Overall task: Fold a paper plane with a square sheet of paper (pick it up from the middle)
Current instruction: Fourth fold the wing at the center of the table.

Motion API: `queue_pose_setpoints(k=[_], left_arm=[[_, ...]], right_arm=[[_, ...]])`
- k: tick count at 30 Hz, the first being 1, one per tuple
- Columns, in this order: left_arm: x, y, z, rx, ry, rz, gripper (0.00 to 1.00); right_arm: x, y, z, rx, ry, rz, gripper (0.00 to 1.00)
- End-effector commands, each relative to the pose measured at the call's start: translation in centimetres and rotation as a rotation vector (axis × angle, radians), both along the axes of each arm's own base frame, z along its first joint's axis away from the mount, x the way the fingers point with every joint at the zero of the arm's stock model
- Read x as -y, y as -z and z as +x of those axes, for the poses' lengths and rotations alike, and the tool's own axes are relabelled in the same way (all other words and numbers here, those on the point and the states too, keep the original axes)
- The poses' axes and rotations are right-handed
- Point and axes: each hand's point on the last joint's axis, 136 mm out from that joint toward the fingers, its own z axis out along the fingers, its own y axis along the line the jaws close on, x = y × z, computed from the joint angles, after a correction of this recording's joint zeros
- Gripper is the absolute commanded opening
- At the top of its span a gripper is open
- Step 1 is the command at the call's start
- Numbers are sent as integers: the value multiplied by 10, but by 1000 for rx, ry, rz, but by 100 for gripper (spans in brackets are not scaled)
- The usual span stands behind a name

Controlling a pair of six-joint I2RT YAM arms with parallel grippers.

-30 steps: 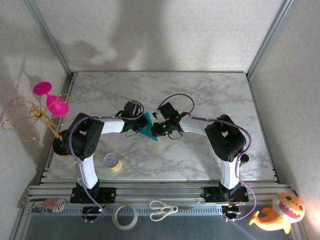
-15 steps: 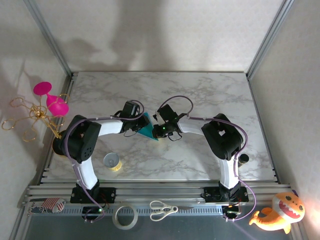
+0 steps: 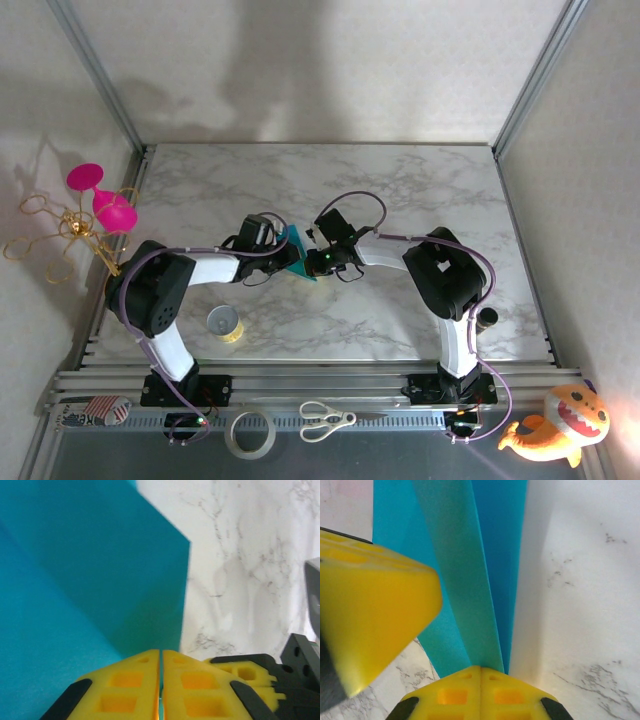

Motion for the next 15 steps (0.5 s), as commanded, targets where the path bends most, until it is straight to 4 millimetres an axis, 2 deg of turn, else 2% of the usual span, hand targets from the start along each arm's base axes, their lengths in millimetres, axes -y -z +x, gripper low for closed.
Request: queue_pose_setpoints(k=[1, 9, 15], left_arm=[[11, 1, 1, 23, 51, -20, 11], [11, 14, 7, 3, 37, 3, 11], [-9, 27, 11, -29, -39, 82, 11]], right_arm=[[28, 44, -21, -94, 22, -150, 3], [31, 48, -23, -105, 23, -164, 3], [37, 53, -29, -117, 20, -187, 3]])
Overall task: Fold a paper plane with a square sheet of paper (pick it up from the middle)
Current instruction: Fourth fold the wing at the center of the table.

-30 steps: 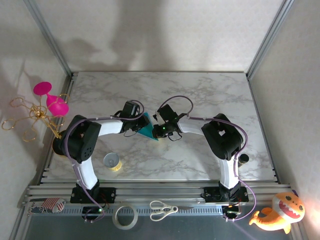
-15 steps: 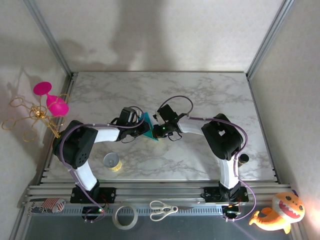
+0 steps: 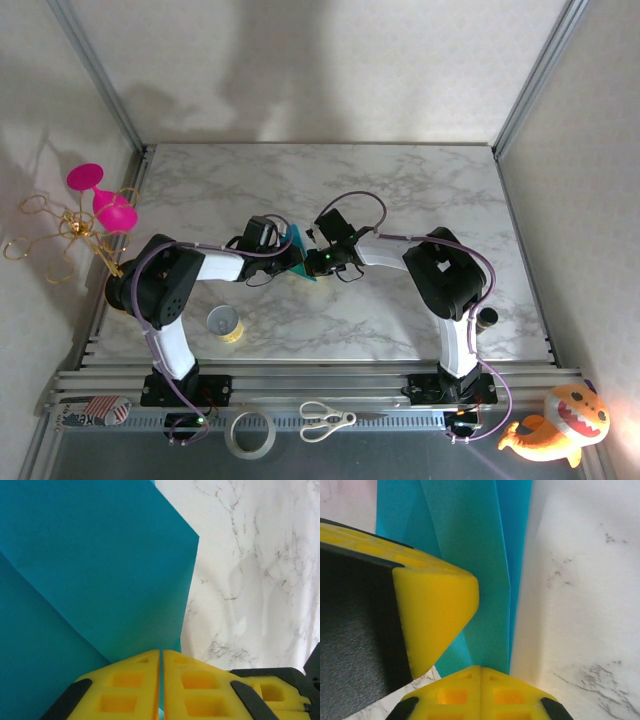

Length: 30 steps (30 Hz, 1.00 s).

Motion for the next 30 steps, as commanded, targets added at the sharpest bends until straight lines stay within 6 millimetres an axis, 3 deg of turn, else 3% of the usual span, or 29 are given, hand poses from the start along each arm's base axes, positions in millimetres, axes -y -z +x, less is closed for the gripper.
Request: queue_pose_setpoints(k=[1, 10, 18, 30], left_arm=[[-16, 12, 8, -11, -55, 81, 11], [-38, 19, 25, -38, -116, 129, 12], [-48, 22, 37, -49, -136, 118, 12], [-51, 6, 60, -4, -114, 111, 16]], right_arm=[[38, 54, -29, -119, 20, -191, 3], [57, 70, -46, -154, 13, -253, 3], [90, 96, -67, -190, 11, -370, 3], [100, 101, -69, -183, 6, -416, 3]])
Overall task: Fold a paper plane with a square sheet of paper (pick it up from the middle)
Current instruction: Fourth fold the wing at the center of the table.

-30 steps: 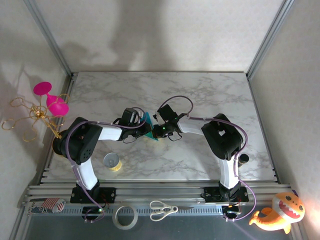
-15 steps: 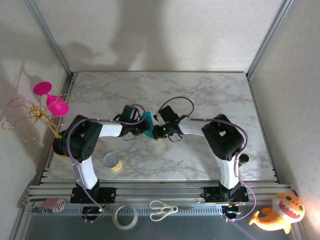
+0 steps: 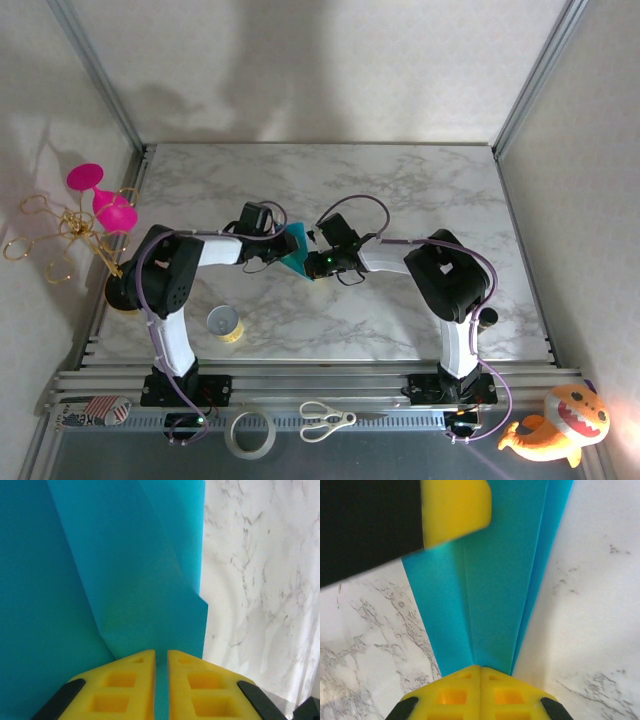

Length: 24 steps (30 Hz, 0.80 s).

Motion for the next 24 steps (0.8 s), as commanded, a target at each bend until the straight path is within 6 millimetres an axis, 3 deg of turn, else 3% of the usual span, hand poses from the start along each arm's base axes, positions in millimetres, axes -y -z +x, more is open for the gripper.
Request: queue_pose_setpoints(k=[1, 7, 15, 24], left_arm=[[-29, 4, 24, 48, -62, 97, 17], [-27, -6, 39, 87, -41, 84, 18], [-28, 1, 49, 87, -49, 91, 18], [-64, 23, 53, 45, -145, 195, 17]], right_arm=[[95, 91, -66, -234, 19, -437, 2], [94, 88, -64, -225, 19, -435, 2], [94, 88, -64, -224, 17, -436, 2], [106, 89, -69, -217, -4, -469, 2]])
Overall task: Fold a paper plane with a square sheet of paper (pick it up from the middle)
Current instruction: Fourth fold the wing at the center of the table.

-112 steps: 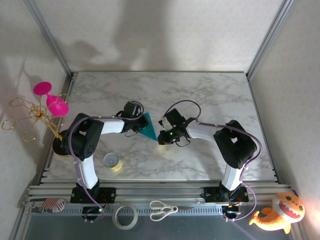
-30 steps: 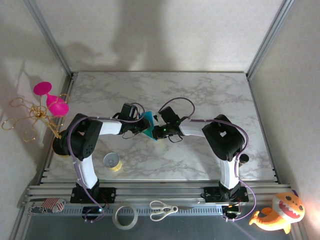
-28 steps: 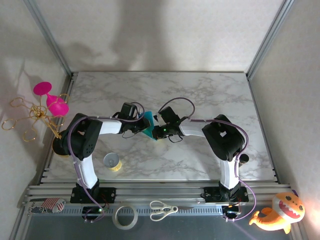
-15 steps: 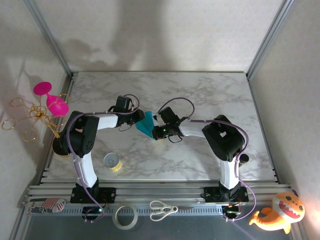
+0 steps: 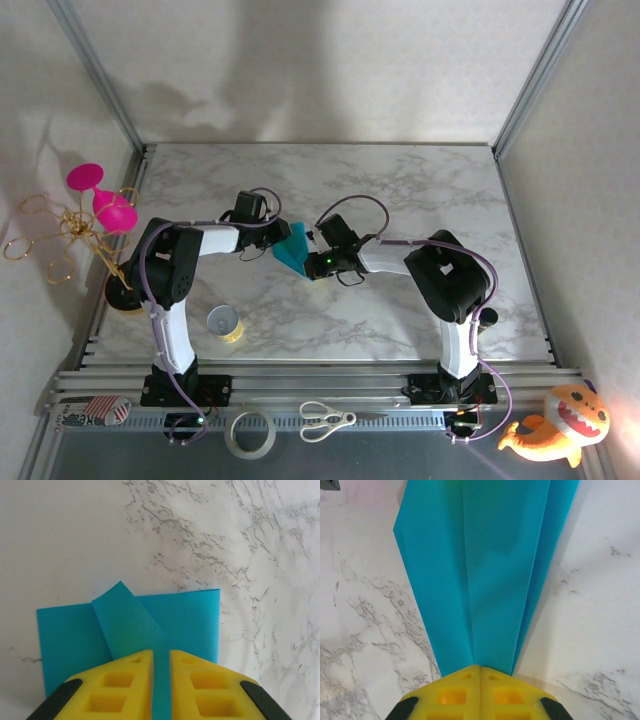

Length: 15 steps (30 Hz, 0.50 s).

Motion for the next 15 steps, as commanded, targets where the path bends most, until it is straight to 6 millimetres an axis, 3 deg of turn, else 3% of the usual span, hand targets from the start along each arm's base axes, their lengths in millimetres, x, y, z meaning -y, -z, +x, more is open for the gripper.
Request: queue_pose_setpoints(k=[1, 4, 10, 15], left_arm=[[-43, 23, 11, -27, -107, 125, 17], [-55, 18, 18, -14, -128, 145, 17], [-69, -15, 44, 57, -142, 144, 18], [-53, -46, 37, 110, -106, 53, 19]], right_arm=[[108, 89, -69, -236, 10, -463, 2], [109, 83, -68, -212, -47, -459, 2], [102, 75, -65, -194, -102, -431, 2], [92, 67, -62, -192, -110, -380, 2]])
